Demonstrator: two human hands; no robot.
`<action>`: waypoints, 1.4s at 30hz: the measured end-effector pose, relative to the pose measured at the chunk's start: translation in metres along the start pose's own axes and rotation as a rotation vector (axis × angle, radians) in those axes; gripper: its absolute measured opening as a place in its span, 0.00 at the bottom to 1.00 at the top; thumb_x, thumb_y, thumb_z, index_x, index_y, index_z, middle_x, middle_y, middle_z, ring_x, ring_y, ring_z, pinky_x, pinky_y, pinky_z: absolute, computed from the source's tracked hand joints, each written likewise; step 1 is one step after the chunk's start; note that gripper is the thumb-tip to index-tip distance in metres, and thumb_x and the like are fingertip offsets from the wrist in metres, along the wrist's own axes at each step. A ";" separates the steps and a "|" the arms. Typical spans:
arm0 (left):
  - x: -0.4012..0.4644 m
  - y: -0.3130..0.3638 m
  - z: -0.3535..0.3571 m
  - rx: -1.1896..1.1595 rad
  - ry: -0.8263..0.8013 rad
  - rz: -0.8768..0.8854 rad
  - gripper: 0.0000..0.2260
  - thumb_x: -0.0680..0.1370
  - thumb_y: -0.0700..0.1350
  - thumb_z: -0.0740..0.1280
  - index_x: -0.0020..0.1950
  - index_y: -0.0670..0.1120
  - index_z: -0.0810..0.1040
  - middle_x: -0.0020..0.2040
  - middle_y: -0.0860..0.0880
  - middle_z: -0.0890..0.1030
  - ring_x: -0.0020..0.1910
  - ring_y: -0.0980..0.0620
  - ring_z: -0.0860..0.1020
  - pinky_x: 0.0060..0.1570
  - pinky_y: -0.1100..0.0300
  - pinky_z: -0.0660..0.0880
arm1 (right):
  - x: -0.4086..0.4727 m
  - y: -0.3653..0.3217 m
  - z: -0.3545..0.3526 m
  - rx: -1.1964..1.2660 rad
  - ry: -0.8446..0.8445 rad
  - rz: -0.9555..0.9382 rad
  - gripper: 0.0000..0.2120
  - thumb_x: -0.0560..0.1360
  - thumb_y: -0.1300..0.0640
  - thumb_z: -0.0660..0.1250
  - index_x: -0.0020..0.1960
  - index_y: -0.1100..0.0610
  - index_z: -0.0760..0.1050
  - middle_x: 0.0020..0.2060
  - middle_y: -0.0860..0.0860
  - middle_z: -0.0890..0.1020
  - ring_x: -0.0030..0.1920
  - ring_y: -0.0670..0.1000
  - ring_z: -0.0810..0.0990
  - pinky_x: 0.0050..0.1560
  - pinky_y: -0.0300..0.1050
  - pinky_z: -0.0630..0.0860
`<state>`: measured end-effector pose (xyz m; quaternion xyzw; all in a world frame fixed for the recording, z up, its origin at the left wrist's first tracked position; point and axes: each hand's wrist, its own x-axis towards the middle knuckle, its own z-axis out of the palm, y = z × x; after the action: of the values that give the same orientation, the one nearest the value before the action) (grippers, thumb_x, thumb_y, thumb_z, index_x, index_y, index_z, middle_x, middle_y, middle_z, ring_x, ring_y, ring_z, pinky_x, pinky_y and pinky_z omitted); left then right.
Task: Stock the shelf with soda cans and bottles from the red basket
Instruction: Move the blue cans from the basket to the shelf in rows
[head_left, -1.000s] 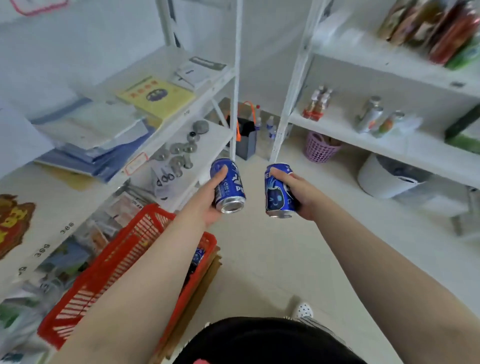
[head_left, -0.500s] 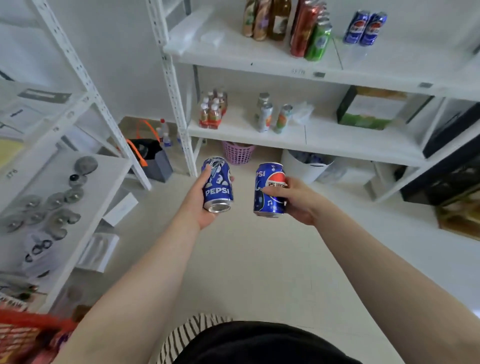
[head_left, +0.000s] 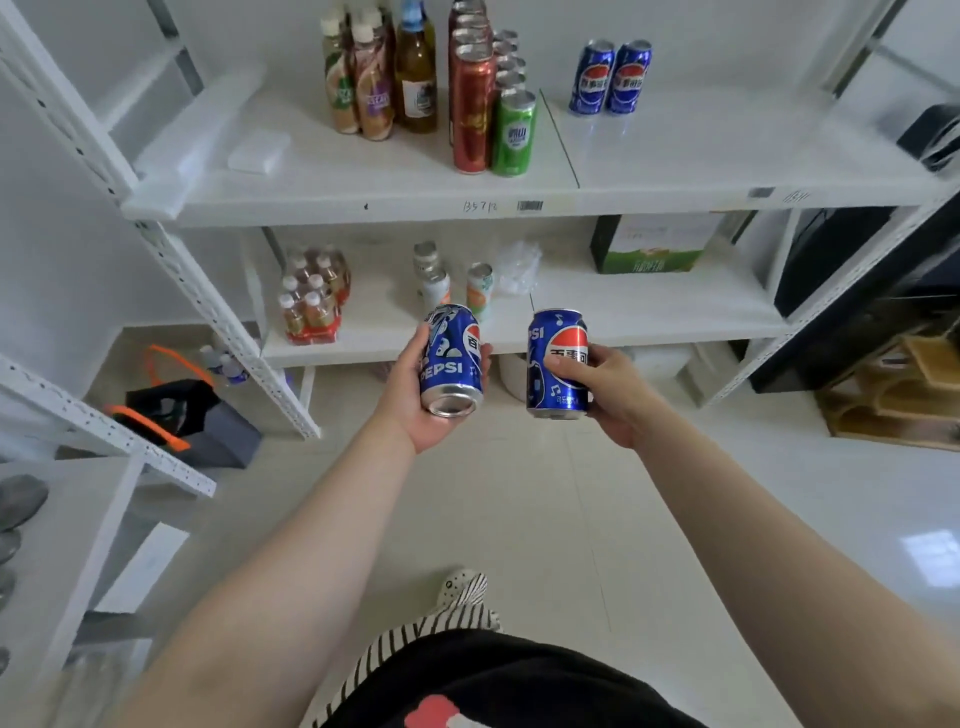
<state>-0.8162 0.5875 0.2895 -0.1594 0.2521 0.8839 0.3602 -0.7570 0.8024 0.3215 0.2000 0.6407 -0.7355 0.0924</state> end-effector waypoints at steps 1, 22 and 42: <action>0.016 0.010 0.010 0.026 -0.005 -0.016 0.25 0.68 0.57 0.74 0.57 0.40 0.82 0.55 0.41 0.82 0.52 0.45 0.81 0.53 0.53 0.78 | 0.012 -0.012 -0.006 0.005 0.024 -0.002 0.22 0.65 0.56 0.77 0.57 0.58 0.76 0.45 0.51 0.86 0.43 0.49 0.85 0.41 0.45 0.81; 0.330 0.061 0.250 0.409 -0.051 0.183 0.30 0.66 0.57 0.72 0.63 0.44 0.75 0.53 0.43 0.83 0.47 0.49 0.83 0.42 0.57 0.80 | 0.286 -0.205 -0.226 -0.005 0.076 -0.180 0.22 0.66 0.58 0.77 0.58 0.59 0.76 0.46 0.52 0.84 0.42 0.49 0.85 0.39 0.45 0.81; 0.477 0.111 0.277 1.039 0.215 0.582 0.28 0.65 0.36 0.77 0.62 0.50 0.74 0.55 0.56 0.81 0.54 0.61 0.79 0.52 0.63 0.74 | 0.453 -0.252 -0.265 -0.192 0.006 -0.422 0.36 0.62 0.67 0.78 0.64 0.52 0.67 0.55 0.47 0.80 0.50 0.41 0.81 0.42 0.34 0.78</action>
<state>-1.2527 0.9402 0.3330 0.0246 0.7189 0.6864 0.1068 -1.2184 1.1576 0.3361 0.0539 0.7357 -0.6736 -0.0467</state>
